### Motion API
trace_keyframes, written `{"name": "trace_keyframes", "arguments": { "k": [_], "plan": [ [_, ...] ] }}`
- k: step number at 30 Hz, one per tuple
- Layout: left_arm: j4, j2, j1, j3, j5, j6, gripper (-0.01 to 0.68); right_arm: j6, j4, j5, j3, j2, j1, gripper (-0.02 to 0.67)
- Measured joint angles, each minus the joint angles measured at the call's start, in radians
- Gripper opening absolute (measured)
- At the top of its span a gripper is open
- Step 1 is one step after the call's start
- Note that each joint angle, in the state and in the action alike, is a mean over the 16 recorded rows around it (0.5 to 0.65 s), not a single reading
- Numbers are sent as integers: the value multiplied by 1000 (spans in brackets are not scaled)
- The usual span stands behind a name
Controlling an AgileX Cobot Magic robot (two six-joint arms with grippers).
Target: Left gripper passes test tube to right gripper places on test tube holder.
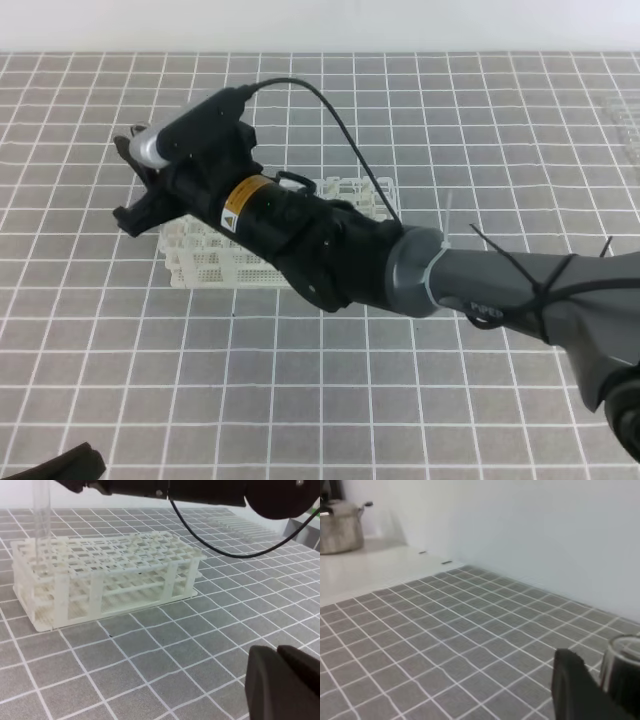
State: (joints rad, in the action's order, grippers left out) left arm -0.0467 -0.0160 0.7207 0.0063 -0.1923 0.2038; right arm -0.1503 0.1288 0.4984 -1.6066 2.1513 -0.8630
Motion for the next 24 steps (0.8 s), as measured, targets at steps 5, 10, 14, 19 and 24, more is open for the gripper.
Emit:
{"name": "trace_keyframes", "arguments": {
  "k": [5, 10, 14, 19, 24],
  "plan": [
    [0, 0, 0, 0, 0, 0, -1, 0, 0, -7, 0, 11, 2, 89],
    [0, 1, 0, -2, 0, 0, -1, -1, 1, -9, 0, 22, 4, 89],
    [0, 1, 0, -2, 0, 0, -1, -1, 0, -8, 0, 30, 4, 89],
    [0, 2, 0, -3, -1, 0, 0, -2, -1, -6, 0, 39, 5, 89],
    [0, 2, 0, -3, -2, 0, 0, -2, -2, -4, 0, 42, 6, 95]
  ]
}}
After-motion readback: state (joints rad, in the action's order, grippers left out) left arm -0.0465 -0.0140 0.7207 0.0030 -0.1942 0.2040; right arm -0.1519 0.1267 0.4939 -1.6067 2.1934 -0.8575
